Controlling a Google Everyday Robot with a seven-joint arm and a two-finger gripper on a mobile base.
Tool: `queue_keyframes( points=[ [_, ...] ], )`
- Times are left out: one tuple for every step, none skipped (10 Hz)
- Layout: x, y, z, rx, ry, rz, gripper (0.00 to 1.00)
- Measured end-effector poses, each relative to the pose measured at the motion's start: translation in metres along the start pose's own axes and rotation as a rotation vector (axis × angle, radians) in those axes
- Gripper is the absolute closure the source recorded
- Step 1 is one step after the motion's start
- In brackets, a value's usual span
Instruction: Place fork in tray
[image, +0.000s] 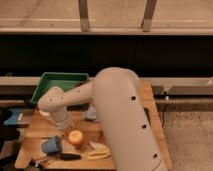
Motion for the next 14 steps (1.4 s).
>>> queue_keyframes(
  points=[
    [-0.007,0.0,0.004,-0.004,-0.002,0.001,1.0],
    [-0.006,0.0,0.003,-0.002,-0.004,-0.003,1.0],
    [-0.004,0.0,0.002,0.0,-0.004,-0.007,1.0],
    [-0.002,0.001,0.0,0.002,-0.004,-0.01,1.0],
    [-0.002,0.0,0.0,0.003,-0.003,-0.01,1.0],
    [-0.001,0.001,0.0,0.001,-0.003,-0.009,1.0],
    [-0.002,0.0,-0.002,0.002,-0.009,-0.007,1.0],
    [-0.001,-0.003,-0.009,0.009,-0.028,0.003,1.0],
    [0.004,-0.014,-0.029,0.028,-0.063,0.036,1.0],
    [0.008,-0.018,-0.044,0.039,-0.087,0.051,1.0],
    [0.011,-0.022,-0.058,0.049,-0.113,0.067,1.0],
    [0.021,-0.03,-0.085,0.07,-0.161,0.1,1.0],
    [0.027,-0.036,-0.103,0.09,-0.193,0.122,1.0],
    [0.033,-0.041,-0.122,0.111,-0.225,0.144,1.0]
  ],
)
